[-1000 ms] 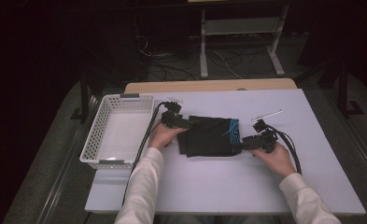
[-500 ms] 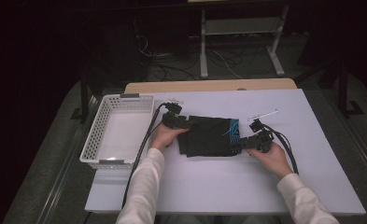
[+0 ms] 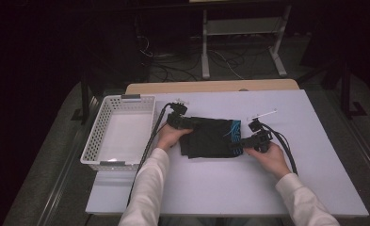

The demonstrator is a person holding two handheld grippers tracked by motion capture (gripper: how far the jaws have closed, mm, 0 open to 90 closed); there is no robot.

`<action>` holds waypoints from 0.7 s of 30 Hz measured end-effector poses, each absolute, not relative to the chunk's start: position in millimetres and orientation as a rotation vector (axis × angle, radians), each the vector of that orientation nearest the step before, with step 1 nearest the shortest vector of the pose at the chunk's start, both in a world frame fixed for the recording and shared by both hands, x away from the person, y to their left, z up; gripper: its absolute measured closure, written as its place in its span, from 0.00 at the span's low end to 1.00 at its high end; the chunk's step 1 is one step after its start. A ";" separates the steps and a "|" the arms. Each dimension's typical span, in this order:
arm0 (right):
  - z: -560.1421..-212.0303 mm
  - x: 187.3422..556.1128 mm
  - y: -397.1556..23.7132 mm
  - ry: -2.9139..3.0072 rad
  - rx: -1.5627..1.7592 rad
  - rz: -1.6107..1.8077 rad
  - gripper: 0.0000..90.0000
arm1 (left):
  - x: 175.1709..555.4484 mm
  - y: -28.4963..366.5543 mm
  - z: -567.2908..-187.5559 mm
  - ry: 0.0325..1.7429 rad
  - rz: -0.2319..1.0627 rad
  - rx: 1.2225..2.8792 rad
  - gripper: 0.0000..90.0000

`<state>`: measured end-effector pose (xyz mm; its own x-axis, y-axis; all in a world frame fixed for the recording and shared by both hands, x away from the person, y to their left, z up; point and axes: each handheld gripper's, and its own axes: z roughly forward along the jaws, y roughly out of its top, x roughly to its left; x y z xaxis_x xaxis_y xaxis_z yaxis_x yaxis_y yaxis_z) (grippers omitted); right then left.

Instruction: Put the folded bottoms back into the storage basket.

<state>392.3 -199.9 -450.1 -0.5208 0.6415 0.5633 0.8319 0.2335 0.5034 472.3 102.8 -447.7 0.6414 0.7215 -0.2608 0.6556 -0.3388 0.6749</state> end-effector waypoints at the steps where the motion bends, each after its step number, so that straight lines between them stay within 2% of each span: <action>1: -450.3 393.1 -199.8 -2.258 -1.390 -1.158 0.60 | 472.5 102.9 -448.2 1.075 0.104 2.066 0.56; 2: -449.3 393.7 -198.9 -2.240 -1.398 -1.156 0.66 | 472.7 102.9 -448.7 1.082 0.096 2.058 0.62; 7: -448.7 393.6 -198.5 -2.226 -1.418 -1.149 0.74 | 473.0 102.7 -448.6 1.099 0.080 2.058 0.72; 8: -448.8 393.7 -199.0 -2.209 -1.462 -1.141 0.83 | 472.1 101.0 -448.8 1.090 0.074 2.064 0.78; 14: -446.2 391.8 -195.9 -2.240 -1.475 -1.114 0.87 | 467.1 95.0 -446.9 1.084 0.122 2.073 0.88; 21: -440.5 386.9 -192.9 -2.282 -1.477 -1.115 0.89 | 459.0 96.0 -441.5 1.074 0.165 2.052 0.90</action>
<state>386.9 -192.9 -440.5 -0.4791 0.6963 0.5344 0.8495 0.2145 0.4820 459.0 96.0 -441.5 0.6316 0.7396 -0.2325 0.6360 -0.3227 0.7010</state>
